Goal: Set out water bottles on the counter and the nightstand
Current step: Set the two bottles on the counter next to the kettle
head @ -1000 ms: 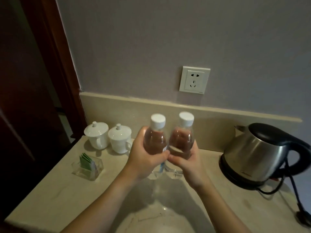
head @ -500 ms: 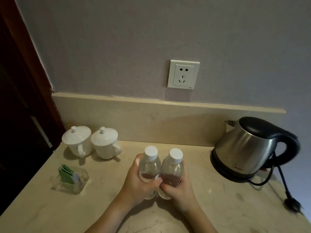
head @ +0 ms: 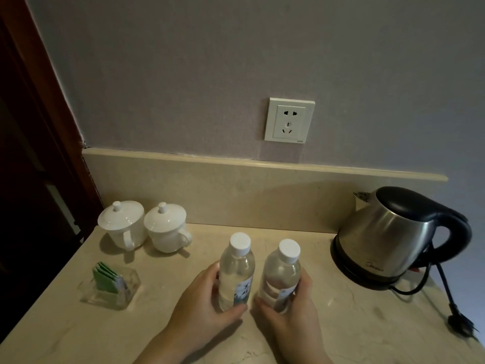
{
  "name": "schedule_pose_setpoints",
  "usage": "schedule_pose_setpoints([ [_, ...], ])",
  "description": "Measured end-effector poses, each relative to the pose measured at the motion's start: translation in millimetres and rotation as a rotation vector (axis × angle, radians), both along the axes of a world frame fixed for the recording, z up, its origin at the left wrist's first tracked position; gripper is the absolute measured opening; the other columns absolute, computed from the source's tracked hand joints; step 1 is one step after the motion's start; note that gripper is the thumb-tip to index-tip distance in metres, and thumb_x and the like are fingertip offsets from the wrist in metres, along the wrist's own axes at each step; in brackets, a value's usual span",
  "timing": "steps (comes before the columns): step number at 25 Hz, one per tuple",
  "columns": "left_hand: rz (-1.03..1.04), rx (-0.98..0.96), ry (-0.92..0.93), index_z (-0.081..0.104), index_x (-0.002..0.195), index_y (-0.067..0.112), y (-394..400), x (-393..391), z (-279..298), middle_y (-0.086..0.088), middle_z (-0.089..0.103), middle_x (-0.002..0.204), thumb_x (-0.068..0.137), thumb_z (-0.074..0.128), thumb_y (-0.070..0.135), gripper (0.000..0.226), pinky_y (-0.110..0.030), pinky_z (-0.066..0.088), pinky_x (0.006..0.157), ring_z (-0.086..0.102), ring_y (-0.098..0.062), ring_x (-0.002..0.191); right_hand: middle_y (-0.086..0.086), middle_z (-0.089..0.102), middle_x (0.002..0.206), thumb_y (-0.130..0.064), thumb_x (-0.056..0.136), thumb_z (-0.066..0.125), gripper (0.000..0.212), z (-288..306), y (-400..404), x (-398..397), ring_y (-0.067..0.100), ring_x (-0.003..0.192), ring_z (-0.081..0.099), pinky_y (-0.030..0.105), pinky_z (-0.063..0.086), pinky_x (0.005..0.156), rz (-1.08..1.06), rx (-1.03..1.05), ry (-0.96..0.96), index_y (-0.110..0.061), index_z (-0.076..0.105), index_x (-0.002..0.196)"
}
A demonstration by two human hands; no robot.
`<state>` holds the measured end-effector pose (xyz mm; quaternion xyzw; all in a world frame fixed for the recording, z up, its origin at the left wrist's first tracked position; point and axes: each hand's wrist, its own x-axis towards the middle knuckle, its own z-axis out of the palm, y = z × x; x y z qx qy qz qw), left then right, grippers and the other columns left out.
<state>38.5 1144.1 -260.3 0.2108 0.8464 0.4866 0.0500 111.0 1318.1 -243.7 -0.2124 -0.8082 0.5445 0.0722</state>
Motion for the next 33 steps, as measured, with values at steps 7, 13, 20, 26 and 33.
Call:
schedule_pose_setpoints([
  [7,0.015,0.108,-0.193,0.043,0.117,0.053,-4,-19,-11,0.029,0.065,0.114,0.066,0.089,0.024,0.075,-0.022,0.049,0.098,0.061,0.005,0.111,-0.007,0.054,0.136,-0.039,0.07,0.085,0.104,-5,2,-8,0.01,0.11,0.054,0.028,0.044,0.102,-0.002,0.147,-0.161,-0.03,0.016,0.148],
  [13,-0.023,0.129,-0.093,0.034,0.13,0.056,14,-78,-2,0.037,0.058,0.12,0.082,0.076,0.029,0.069,-0.014,0.046,0.093,0.052,0.02,0.112,-0.013,0.058,0.123,-0.037,0.078,0.08,0.08,2,16,-55,0.016,0.114,0.061,0.034,0.053,0.091,-0.138,0.252,-0.029,-0.038,0.026,0.137],
  [20,0.059,0.147,0.026,0.044,0.135,0.04,39,-128,-17,0.011,0.057,0.13,0.08,0.077,0.023,0.067,-0.032,0.048,0.101,0.057,0.001,0.116,-0.005,0.067,0.118,-0.04,0.079,0.077,0.068,-11,43,-117,0.027,0.102,0.067,0.046,0.056,0.086,-0.277,0.313,0.073,-0.033,0.033,0.131],
  [26,0.104,0.164,0.022,0.045,0.134,0.035,48,-130,-25,0.012,0.06,0.126,0.079,0.077,0.014,0.067,-0.031,0.048,0.101,0.059,-0.001,0.114,0.003,0.068,0.117,-0.04,0.077,0.08,0.069,-19,41,-128,0.03,0.101,0.067,0.046,0.057,0.085,-0.309,0.38,0.095,-0.026,0.035,0.128],
  [33,0.123,0.182,-0.007,0.043,0.129,0.036,79,-121,-29,0.01,0.057,0.125,0.077,0.081,0.024,0.066,-0.034,0.051,0.1,0.059,-0.002,0.114,0.0,0.06,0.119,-0.027,0.078,0.079,0.067,-29,43,-129,0.021,0.105,0.063,0.037,0.055,0.084,-0.148,0.39,0.129,-0.025,0.035,0.128],
])
